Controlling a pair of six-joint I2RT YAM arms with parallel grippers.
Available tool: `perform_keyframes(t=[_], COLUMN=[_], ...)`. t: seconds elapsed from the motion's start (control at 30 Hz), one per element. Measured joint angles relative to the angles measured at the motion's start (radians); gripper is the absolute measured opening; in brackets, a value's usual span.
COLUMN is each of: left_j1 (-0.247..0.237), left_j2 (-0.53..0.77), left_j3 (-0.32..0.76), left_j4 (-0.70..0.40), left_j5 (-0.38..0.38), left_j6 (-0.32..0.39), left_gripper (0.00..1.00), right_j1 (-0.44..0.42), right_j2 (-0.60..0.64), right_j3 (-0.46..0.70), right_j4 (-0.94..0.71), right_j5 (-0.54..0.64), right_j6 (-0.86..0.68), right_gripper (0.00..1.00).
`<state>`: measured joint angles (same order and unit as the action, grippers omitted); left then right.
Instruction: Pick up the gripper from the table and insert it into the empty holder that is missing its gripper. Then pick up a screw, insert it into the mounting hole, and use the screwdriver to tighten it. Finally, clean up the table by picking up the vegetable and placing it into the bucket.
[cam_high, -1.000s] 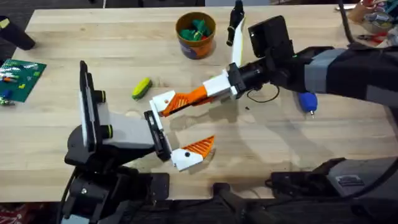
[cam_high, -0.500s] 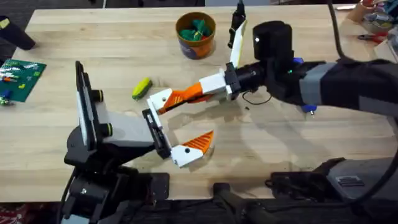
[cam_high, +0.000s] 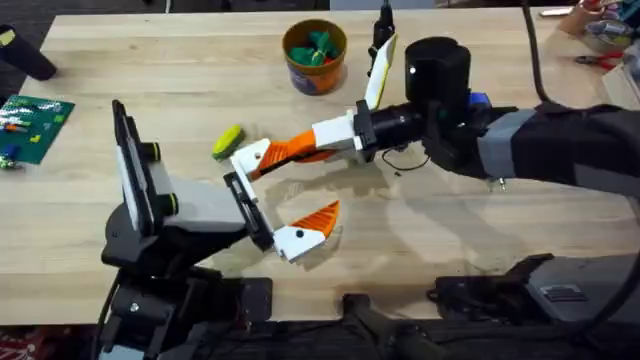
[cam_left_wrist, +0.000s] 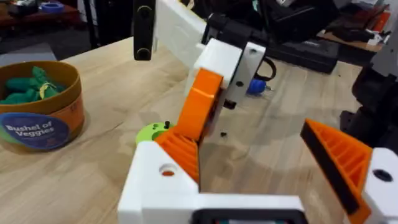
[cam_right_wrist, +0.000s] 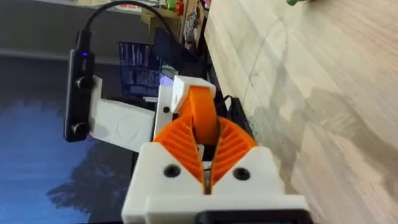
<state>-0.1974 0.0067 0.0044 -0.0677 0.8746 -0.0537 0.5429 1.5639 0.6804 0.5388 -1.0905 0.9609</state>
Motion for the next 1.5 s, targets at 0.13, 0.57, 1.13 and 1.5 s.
perform_keyframes(t=[0.13, 0.57, 1.13, 1.5], left_j1=[0.0, -0.013, -0.013, -0.013], left_j2=[0.0, 0.0, 0.0, 0.0], left_j3=[0.0, 0.0, 0.0, 0.0], left_j4=[0.0, -0.003, -0.003, -0.003], left_j5=[-0.003, 0.057, 0.075, 0.075], left_j6=[0.0, 0.011, 0.019, 0.019], left_gripper=[0.987, 0.987, 0.987, 0.987], right_j1=[0.004, 0.039, -0.065, -0.099], right_j2=[0.0, 0.001, 0.001, 0.001], right_j3=[-0.001, -0.005, -0.005, -0.006], right_j4=[-0.002, -0.016, -0.016, -0.016], right_j5=[0.01, 0.013, -0.033, -0.041], right_j6=[0.005, 0.008, 0.008, -0.005], right_gripper=[0.131, 0.414, 0.992, 0.993])
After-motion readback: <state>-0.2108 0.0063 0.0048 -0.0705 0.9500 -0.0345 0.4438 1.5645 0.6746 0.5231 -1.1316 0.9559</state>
